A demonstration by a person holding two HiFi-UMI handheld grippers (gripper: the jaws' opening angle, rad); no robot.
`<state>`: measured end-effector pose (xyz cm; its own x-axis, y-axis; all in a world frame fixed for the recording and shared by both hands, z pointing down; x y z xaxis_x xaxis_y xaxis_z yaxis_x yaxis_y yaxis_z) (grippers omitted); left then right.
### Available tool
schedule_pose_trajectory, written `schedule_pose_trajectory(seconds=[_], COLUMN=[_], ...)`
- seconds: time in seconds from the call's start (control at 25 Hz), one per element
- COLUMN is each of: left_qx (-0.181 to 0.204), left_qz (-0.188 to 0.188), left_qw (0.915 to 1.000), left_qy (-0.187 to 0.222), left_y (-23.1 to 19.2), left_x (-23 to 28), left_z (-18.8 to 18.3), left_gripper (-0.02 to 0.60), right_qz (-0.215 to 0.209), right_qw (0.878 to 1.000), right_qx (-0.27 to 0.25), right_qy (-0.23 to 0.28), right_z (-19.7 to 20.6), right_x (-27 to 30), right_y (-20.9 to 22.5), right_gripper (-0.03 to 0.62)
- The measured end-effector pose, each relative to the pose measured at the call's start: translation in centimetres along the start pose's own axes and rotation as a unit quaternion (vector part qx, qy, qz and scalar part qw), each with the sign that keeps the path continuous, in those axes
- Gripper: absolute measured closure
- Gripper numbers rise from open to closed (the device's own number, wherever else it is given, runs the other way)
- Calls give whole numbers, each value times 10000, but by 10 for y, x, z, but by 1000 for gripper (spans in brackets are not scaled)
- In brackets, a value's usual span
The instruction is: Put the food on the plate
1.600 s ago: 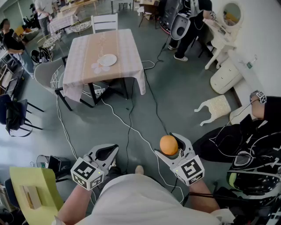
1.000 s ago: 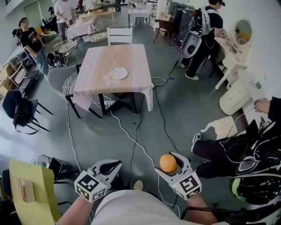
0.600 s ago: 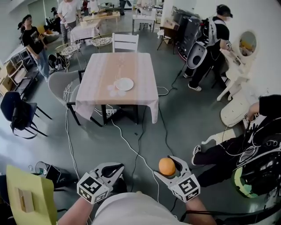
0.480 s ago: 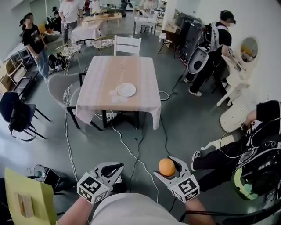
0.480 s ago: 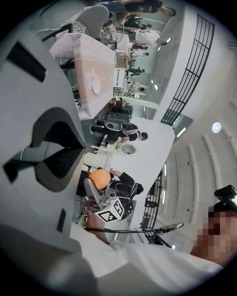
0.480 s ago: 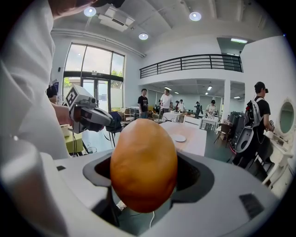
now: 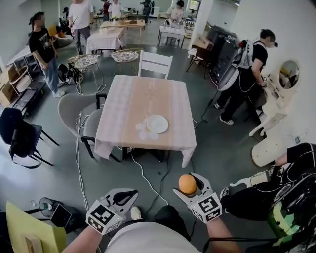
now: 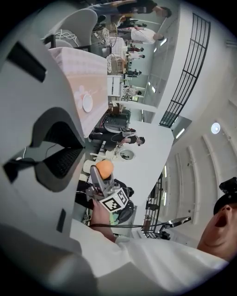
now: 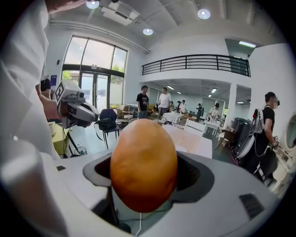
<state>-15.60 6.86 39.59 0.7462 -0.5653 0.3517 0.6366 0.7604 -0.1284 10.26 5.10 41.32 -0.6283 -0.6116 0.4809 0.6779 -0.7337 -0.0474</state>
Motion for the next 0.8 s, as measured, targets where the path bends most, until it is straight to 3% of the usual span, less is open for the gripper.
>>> schedule_pose_trajectory(seconds=[0.2, 0.36, 0.68, 0.8], left_qx=[-272, -445, -826, -772], left_qz=[-273, -735, -1425, -1600], left_qw=[9992, 9963, 9863, 9841], left_qy=[75, 18, 51, 74], left_y=[-34, -61, -96, -103], left_x=[15, 32, 117, 146], left_z=[-3, -8, -51, -66], left_gripper=[572, 572, 571, 572], right_qz=[-225, -544, -1125, -1325], right_qw=[9994, 9978, 9909, 9868], right_qx=[-153, -283, -632, -799], right_qy=[-202, -267, -374, -482], right_z=[-8, -11, -25, -22], right_x=[57, 109, 200, 231], right_y=[48, 103, 231, 264], right_gripper=[241, 240, 241, 241])
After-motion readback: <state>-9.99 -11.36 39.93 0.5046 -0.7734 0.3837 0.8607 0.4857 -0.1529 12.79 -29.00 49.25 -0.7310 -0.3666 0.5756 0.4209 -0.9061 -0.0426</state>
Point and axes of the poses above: the fingertips, and each gripper's own axes: x forward along the fingers, y to its right, z out of its underside, the point moved 7 cm from there along -x, backward along the fingers, and after that the axes turned 7 degrees about -z, right-handed, at the moved point
